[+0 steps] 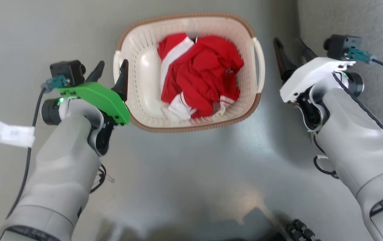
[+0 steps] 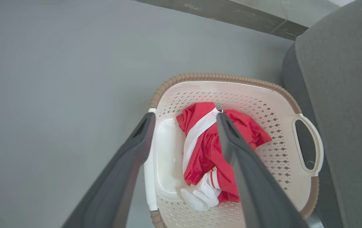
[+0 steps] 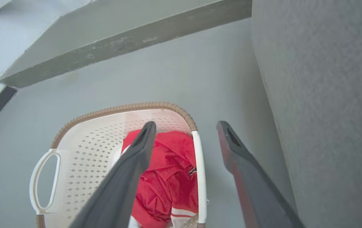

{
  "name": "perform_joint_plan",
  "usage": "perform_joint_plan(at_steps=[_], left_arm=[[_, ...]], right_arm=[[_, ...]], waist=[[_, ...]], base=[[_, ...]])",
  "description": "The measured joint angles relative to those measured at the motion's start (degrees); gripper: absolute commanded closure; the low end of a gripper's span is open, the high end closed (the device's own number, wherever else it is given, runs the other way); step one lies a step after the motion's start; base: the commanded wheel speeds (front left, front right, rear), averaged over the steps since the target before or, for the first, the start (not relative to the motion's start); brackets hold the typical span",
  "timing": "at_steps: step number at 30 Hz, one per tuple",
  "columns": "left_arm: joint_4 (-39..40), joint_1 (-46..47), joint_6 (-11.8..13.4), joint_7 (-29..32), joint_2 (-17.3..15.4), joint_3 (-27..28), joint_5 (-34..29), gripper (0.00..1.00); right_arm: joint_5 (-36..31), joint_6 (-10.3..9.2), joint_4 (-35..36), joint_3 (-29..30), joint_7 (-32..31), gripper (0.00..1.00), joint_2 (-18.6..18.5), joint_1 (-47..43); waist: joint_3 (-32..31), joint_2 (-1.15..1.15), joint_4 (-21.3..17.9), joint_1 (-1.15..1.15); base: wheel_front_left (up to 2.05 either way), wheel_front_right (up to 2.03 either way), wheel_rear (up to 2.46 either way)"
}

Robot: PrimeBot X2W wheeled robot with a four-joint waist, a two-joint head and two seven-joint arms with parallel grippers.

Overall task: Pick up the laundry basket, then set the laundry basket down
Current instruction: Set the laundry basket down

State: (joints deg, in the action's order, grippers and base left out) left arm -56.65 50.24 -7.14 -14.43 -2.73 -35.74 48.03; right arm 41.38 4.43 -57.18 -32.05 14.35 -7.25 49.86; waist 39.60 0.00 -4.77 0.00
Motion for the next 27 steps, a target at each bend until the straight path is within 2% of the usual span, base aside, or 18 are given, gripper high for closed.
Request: perform_joint_plan(at_steps=[8,15,25,27], left_arm=[[6.57,-4.83,0.0,0.0,-0.9,4.0,-1.77,0.0],[11.7,-9.64,0.0,0.0,-1.89,7.88,-4.37,0.0],[19.0,-17.7,0.16,0.0,-4.24,12.52,-11.47,0.0],[20.76,-19.68,0.64,0.0,-4.24,13.78,-12.7,0.0]], right_arm=[[-3.26,-0.1,6.48,3.49,0.0,0.0,-0.89,-4.54],[-6.56,-1.05,11.98,7.14,0.08,0.0,-2.11,-9.73],[-12.85,-2.12,19.59,8.78,0.08,0.0,-2.14,-17.23],[-13.65,-2.87,21.36,9.72,0.08,0.0,-2.13,-19.07]], waist=[[-6.46,0.0,0.74,0.0],[-12.19,0.0,1.56,0.0],[-20.43,0.0,2.62,0.0],[-22.09,0.0,2.71,0.0]], base=[[0.0,0.0,0.0],[0.0,0.0,0.0],[0.0,0.0,0.0],[0.0,0.0,0.0]])
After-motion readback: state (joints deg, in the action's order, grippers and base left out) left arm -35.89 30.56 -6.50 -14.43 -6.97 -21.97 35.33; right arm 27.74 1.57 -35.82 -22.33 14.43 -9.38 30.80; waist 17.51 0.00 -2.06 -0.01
